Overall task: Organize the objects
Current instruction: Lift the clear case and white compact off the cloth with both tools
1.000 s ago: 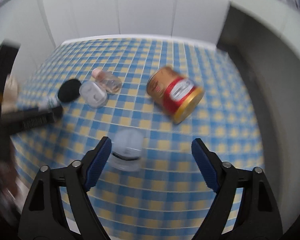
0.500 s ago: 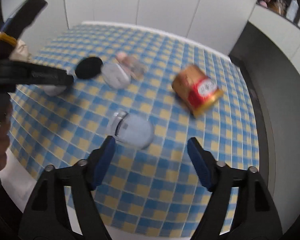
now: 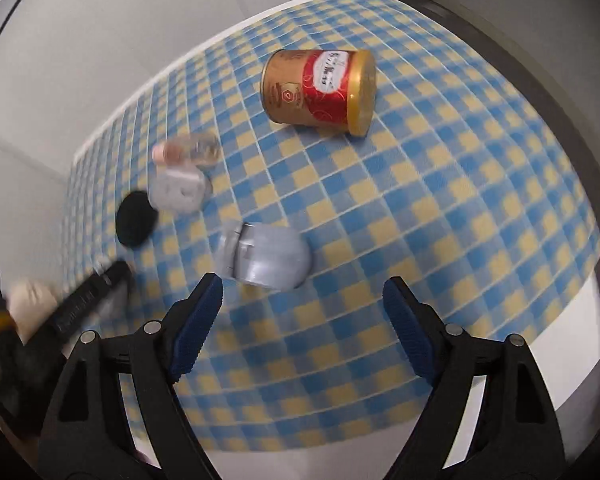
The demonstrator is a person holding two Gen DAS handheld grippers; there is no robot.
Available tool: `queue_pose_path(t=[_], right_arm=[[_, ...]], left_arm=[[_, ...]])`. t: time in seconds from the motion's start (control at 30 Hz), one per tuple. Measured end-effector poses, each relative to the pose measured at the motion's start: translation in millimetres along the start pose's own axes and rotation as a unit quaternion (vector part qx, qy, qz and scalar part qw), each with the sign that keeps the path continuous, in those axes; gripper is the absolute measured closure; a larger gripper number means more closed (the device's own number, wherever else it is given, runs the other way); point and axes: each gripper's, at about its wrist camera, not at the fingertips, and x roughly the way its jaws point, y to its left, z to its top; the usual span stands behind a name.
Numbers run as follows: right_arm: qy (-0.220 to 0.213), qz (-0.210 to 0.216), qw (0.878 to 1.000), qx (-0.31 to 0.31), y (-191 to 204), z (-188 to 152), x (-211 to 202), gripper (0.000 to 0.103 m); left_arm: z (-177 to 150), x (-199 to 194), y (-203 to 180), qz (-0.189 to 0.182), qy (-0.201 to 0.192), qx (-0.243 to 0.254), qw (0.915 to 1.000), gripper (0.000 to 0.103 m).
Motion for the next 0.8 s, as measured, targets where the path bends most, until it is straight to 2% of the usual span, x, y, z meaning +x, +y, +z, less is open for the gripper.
queue_pose_path(t=[0.13, 0.23, 0.3, 0.33, 0.6, 0.73, 0.8], right_arm=[[-0.035, -0.032, 0.999, -0.009, 22.4, 1.3, 4.3, 0.018], [-0.031, -0.049, 0.998, -0.018, 38.9, 3.3, 20.2, 0.018], [-0.042, -0.070, 0.996, -0.033, 51.4, 2.9, 30.5, 0.042], [-0.051, -0.084, 0.994, -0.045, 54.9, 1.4, 30.4, 0.042], [-0.066, -0.073, 0.989, -0.111, 56.7, 3.2, 27.3, 0.043], [-0.072, -0.078, 0.984, -0.145, 64.5, 10.8, 15.8, 0.043], [-0.072, -0.083, 0.980, -0.166, 69.6, 15.0, 14.6, 0.043]], left_arm=[[0.5, 1.9, -3.7, -0.001, -0.002, 0.002, 1.0000, 0.045], [0.5, 3.4, -2.1, 0.005, -0.006, 0.009, 0.9999, 0.045], [-1.3, 1.6, -3.0, 0.009, -0.008, 0.016, 0.9998, 0.045], [-2.4, 0.4, -2.0, 0.011, -0.009, 0.018, 0.9997, 0.045], [0.1, -5.7, 8.5, 0.022, -0.017, 0.016, 0.9995, 0.045], [-1.6, -25.9, 1.8, 0.061, -0.035, 0.049, 0.9963, 0.045], [-3.1, -37.1, 0.3, 0.075, -0.031, 0.061, 0.9949, 0.045]])
